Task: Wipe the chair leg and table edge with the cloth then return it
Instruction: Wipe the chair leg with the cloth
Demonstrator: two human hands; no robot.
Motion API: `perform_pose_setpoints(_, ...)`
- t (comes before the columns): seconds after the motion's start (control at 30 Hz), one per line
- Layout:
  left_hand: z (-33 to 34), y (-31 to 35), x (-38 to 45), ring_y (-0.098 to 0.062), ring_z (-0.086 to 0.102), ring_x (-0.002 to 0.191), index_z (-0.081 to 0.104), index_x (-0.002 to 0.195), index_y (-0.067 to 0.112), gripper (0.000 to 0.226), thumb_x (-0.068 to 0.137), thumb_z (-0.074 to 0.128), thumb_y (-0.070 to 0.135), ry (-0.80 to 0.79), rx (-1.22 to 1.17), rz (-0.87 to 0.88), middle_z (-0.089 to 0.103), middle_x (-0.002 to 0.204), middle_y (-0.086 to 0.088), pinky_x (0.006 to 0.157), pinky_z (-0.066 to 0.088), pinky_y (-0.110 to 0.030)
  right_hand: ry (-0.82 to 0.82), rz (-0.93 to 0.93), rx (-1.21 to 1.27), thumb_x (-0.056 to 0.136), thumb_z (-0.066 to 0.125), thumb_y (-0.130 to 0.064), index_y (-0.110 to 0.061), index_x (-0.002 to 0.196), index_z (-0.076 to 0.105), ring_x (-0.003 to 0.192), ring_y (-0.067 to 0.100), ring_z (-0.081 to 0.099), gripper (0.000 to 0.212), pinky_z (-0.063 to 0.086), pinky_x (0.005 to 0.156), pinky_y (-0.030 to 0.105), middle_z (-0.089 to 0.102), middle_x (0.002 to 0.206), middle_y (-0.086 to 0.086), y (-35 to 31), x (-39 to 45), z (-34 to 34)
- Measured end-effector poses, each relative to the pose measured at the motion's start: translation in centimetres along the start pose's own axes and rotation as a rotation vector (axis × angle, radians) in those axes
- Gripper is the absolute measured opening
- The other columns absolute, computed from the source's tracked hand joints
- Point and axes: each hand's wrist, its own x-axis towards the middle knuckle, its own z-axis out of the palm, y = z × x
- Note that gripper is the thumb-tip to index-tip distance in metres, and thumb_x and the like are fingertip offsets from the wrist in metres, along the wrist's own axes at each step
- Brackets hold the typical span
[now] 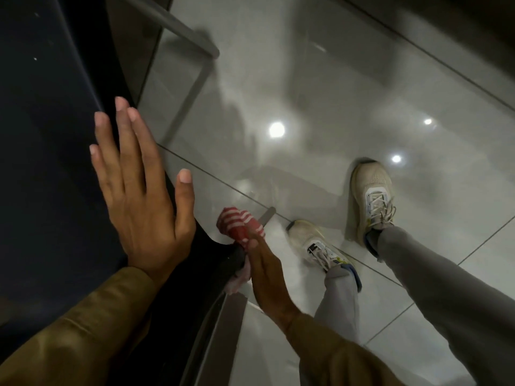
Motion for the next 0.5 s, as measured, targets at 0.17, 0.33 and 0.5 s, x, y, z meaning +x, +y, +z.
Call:
perform_pose_setpoints(0.17, 0.3, -0.4, -0.1, -0.046, 0.01, 0.168, 0.016, 0.17, -0.003, 0.072, 0.115, 0.021, 0.044, 0.011, 0.006, 0.013, 0.018, 0.18, -0.025, 0.14, -0.002, -0.045, -0.027, 0.08, 0.057, 0.117, 0.036, -0.032, -0.02, 0.147, 0.055, 0.107, -0.006, 0.073, 0.037, 0.053, 0.083, -0.001, 0.068, 0.142, 0.004, 3.4, 8.0, -3.9)
perform_pose_setpoints(0.33, 0.6, -0.7, -0.1, -0.037, 0.005, 0.171, 0.015, 0.172, 0.002, 0.071, 0.115, 0.021, 0.044, 0.019, 0.012, 0.021, 0.018, 0.181, -0.021, 0.141, 0.0, -0.046, 0.028, 0.199, -0.006, 0.114, 0.038, -0.044, -0.02, 0.155, 0.051, 0.128, 0.016, 0.066, 0.05, 0.052, 0.108, 0.02, 0.062, 0.151, 0.01, 1.8, 8.6, -3.4)
perform_pose_setpoints(0.5, 0.2, -0.6, 0.1, -0.021, -0.008, 0.171, 0.019, 0.173, 0.006, 0.069, 0.114, 0.023, 0.043, -0.021, 0.078, 0.006, 0.018, 0.182, -0.019, 0.141, 0.004, -0.05, 0.023, 0.073, -0.033, 0.114, 0.048, -0.029, -0.046, 0.119, 0.071, 0.11, -0.026, 0.066, 0.029, 0.046, 0.089, -0.006, 0.076, 0.111, -0.042, -2.1, 0.4, -1.4)
